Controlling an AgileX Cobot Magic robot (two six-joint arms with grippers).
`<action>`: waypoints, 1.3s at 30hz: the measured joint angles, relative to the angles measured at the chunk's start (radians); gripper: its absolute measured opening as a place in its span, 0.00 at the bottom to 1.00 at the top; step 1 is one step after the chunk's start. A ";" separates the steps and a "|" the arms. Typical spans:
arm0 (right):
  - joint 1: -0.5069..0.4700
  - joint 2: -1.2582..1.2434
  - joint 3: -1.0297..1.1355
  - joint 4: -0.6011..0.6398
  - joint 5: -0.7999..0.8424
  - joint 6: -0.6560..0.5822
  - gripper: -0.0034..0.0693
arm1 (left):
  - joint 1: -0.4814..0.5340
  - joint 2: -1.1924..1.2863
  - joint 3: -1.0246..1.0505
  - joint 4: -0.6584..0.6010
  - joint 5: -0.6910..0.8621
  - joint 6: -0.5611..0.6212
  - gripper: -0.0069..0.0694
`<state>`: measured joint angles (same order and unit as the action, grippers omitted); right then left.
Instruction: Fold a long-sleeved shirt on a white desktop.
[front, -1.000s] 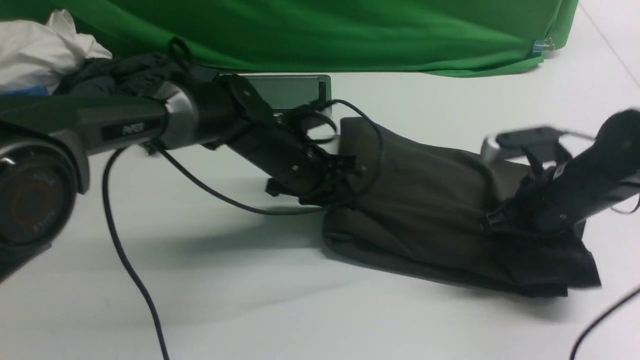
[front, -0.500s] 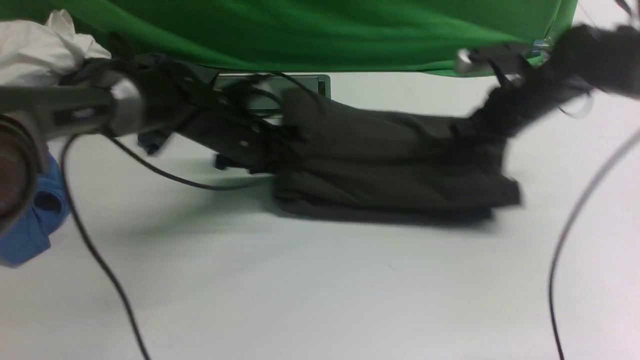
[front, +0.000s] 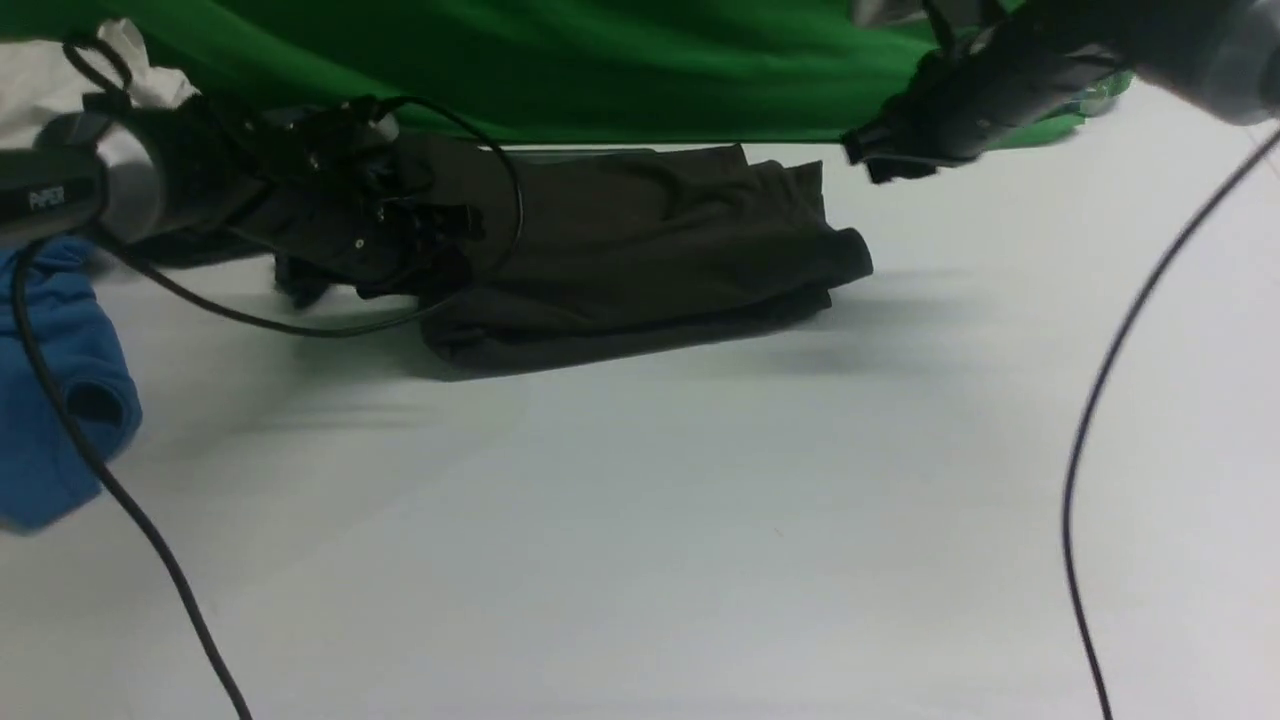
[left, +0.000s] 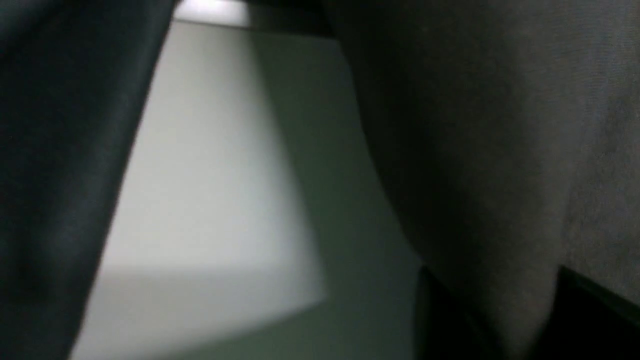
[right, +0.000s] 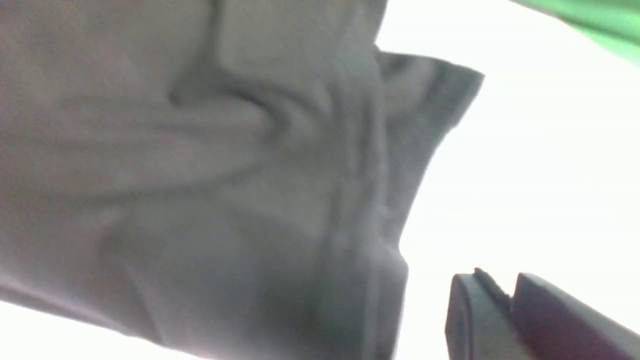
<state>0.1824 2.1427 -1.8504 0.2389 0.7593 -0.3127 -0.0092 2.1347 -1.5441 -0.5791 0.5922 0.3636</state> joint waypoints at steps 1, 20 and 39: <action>-0.002 -0.005 0.008 0.000 0.000 -0.004 0.19 | 0.000 0.000 -0.003 0.006 0.006 -0.005 0.49; 0.089 0.105 0.141 0.132 -0.180 -0.195 0.25 | 0.001 -0.343 -0.063 0.523 0.422 -0.333 0.96; 0.157 -0.215 0.233 -0.144 0.062 0.132 0.27 | 0.001 -0.790 0.428 0.406 0.282 -0.322 0.91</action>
<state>0.3390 1.9273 -1.6172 0.0950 0.8217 -0.1807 -0.0084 1.3447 -1.1156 -0.1734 0.8747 0.0420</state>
